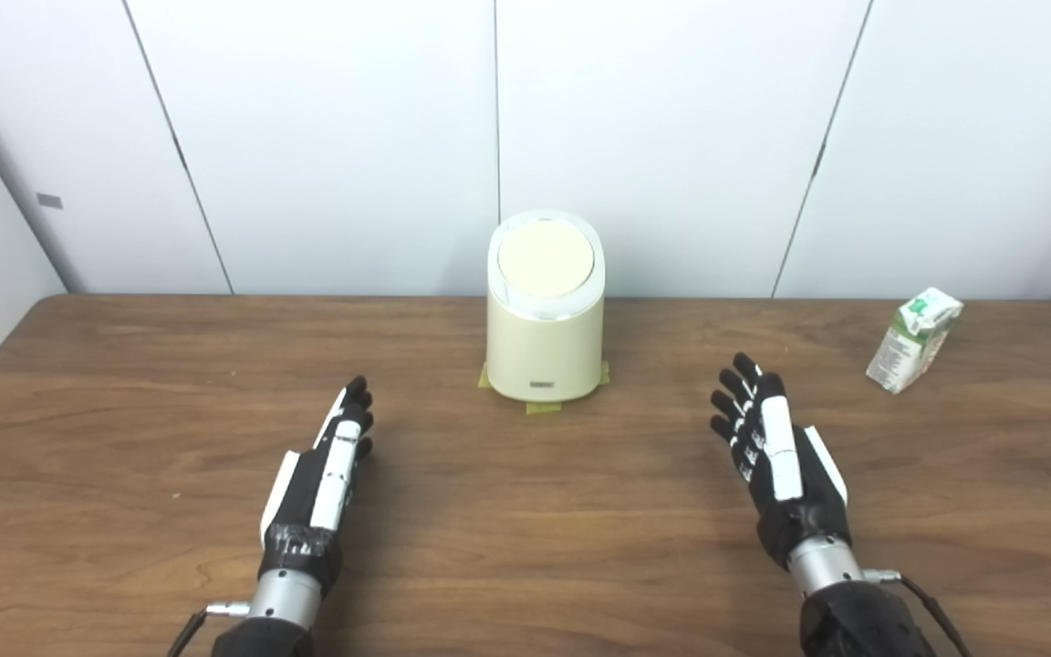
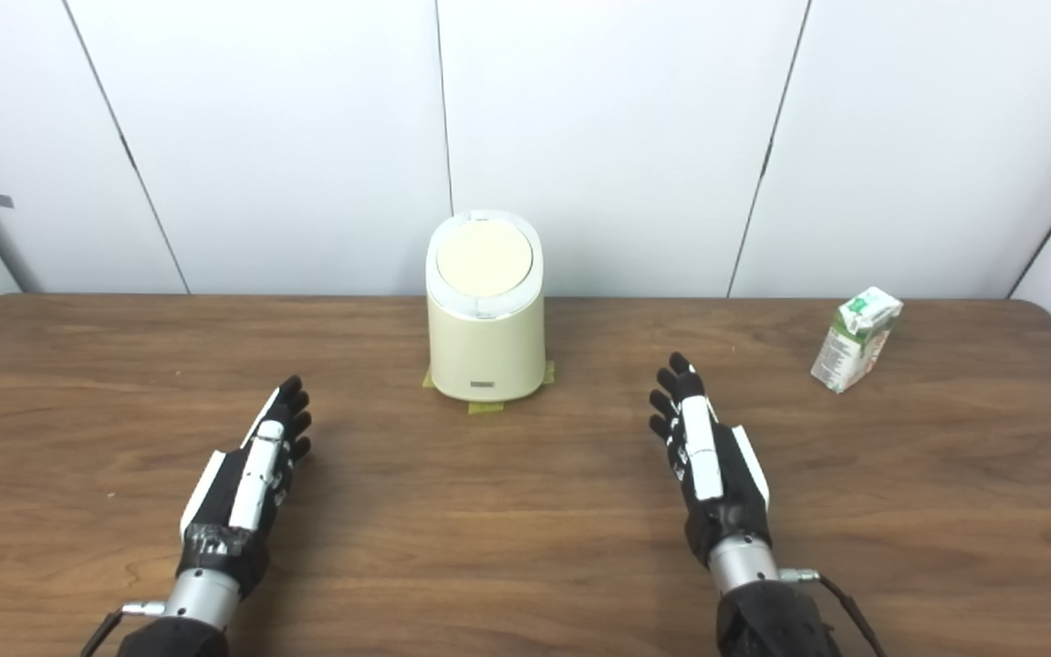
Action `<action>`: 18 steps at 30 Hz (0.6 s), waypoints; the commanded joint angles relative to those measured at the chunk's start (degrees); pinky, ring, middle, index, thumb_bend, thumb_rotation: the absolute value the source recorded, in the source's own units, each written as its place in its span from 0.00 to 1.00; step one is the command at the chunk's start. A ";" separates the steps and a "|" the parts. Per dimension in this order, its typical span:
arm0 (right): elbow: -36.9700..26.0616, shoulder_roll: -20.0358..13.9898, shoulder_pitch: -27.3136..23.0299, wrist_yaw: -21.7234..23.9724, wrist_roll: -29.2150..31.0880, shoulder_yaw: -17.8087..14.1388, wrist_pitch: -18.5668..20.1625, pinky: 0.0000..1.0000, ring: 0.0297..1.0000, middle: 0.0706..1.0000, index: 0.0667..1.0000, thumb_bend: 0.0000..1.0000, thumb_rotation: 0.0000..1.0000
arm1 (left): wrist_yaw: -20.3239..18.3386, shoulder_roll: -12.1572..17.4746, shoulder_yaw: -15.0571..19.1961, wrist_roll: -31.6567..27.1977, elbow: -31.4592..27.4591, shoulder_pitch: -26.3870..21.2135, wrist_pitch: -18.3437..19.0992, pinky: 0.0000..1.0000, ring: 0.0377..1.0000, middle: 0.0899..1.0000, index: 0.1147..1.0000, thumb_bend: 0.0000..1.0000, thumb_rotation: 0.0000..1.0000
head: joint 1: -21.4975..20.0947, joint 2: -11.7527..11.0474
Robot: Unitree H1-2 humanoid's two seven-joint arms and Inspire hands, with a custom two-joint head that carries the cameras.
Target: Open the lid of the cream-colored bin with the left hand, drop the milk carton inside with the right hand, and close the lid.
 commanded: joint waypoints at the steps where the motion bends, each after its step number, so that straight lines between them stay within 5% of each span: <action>1: -1.80 0.10 -2.11 0.17 0.34 -0.20 -0.97 0.94 0.95 0.96 0.97 0.64 1.00 | 0.33 -0.03 0.15 -0.09 -1.56 -1.89 -1.80 1.00 1.00 1.00 1.00 0.40 0.96 | 0.00 0.08; 14: -1.37 0.14 -2.30 0.37 0.51 -0.03 -1.50 0.96 0.96 0.97 0.98 0.64 1.00 | 0.12 -0.14 0.50 -0.66 -2.44 -2.01 -1.24 1.00 1.00 1.00 1.00 0.41 0.96 | 0.29 -0.37; 18: -0.38 0.42 -2.67 0.02 0.00 0.24 -1.88 0.97 0.95 0.97 0.97 0.63 1.00 | -0.04 1.51 -0.81 2.75 -2.82 -2.47 -0.16 1.00 1.00 1.00 1.00 0.42 0.88 | -0.20 -1.31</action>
